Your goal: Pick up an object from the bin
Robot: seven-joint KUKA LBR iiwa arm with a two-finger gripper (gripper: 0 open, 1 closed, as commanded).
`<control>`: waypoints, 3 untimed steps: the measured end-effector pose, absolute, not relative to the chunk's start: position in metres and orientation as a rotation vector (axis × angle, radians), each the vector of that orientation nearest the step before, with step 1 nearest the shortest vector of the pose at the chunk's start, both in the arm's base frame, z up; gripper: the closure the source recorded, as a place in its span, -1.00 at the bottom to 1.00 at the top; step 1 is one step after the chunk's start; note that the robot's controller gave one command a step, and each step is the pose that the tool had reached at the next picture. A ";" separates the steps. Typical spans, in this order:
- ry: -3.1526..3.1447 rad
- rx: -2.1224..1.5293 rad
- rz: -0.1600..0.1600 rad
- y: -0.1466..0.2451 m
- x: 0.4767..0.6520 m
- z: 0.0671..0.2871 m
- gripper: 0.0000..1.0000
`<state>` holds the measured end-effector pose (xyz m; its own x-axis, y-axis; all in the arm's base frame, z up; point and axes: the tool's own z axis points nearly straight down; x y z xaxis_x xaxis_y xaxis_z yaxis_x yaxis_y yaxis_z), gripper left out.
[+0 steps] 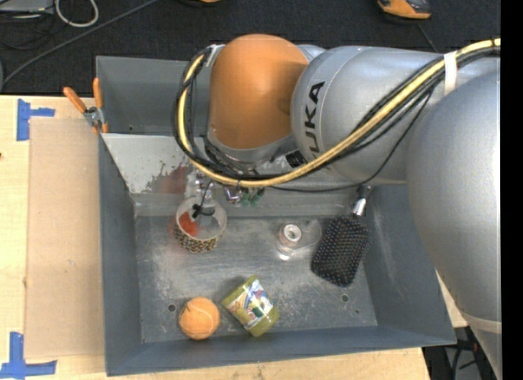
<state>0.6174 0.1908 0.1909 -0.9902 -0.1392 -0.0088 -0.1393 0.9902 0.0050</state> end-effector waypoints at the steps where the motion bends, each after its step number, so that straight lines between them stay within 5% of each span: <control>1: 3.128 -0.217 0.008 0.191 0.617 0.204 1.00; 3: 3.126 -0.213 0.010 0.191 0.617 0.248 1.00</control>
Offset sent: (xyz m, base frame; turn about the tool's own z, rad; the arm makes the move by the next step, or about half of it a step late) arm -0.0010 -0.0004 0.0384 0.0008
